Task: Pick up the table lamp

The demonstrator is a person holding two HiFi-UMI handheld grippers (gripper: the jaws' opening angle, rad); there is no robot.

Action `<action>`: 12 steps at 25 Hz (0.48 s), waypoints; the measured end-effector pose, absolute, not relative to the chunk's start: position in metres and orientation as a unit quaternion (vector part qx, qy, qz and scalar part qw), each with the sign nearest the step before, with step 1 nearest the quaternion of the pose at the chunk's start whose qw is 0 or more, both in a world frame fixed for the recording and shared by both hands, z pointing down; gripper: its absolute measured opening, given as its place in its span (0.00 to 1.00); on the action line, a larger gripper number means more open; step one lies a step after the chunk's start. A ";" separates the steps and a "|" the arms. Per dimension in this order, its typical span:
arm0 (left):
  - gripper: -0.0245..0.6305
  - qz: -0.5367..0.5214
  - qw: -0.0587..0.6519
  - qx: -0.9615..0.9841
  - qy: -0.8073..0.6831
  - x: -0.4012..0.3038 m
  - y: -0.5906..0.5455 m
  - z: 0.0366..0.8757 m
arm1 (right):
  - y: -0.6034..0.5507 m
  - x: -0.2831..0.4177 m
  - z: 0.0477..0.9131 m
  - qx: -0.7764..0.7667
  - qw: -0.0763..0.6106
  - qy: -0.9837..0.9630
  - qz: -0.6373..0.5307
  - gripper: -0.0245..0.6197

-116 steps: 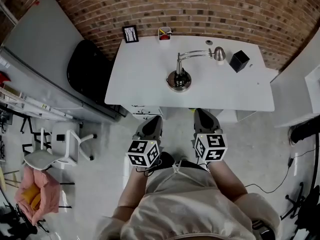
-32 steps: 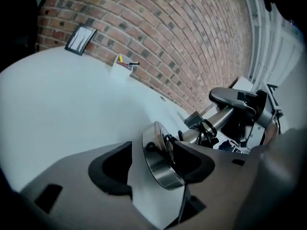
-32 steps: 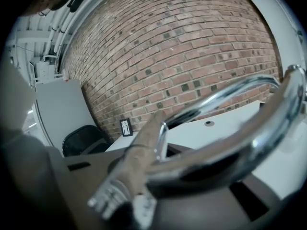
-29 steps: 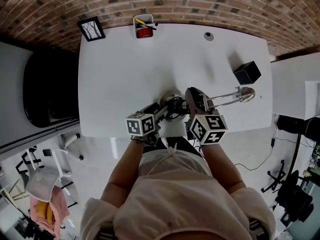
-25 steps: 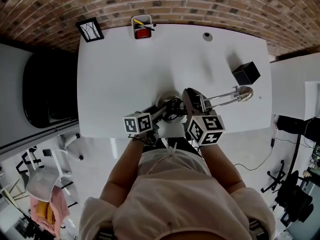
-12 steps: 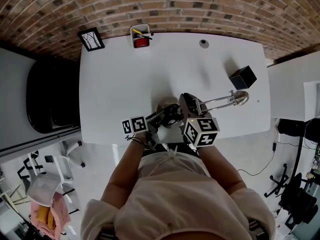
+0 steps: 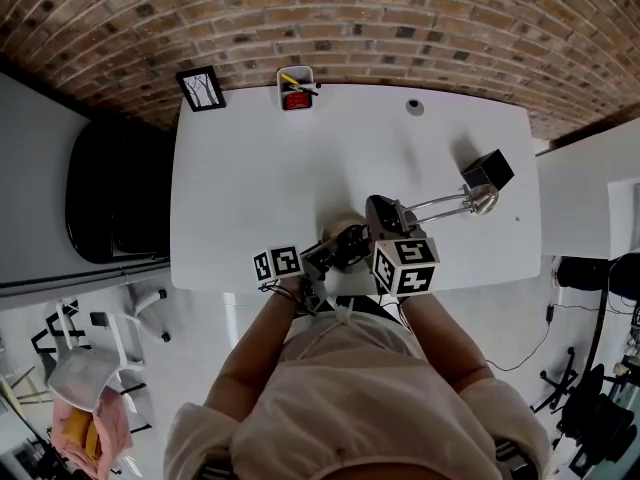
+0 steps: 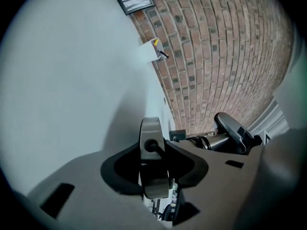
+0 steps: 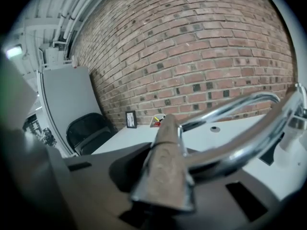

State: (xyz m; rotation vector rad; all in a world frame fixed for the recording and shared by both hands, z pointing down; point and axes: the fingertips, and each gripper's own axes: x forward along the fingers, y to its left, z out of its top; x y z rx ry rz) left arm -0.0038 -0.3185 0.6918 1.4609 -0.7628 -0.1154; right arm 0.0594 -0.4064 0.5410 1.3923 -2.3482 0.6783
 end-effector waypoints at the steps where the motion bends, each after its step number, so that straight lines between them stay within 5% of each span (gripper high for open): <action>1: 0.26 -0.055 0.674 0.652 -0.342 -0.005 -0.321 0.688 | -0.408 0.057 0.535 0.485 0.161 -0.828 0.231 0.09; 12: 0.26 -0.101 0.625 0.679 -0.371 -0.021 -0.359 0.615 | -0.431 0.044 0.454 0.474 0.125 -0.853 0.181 0.09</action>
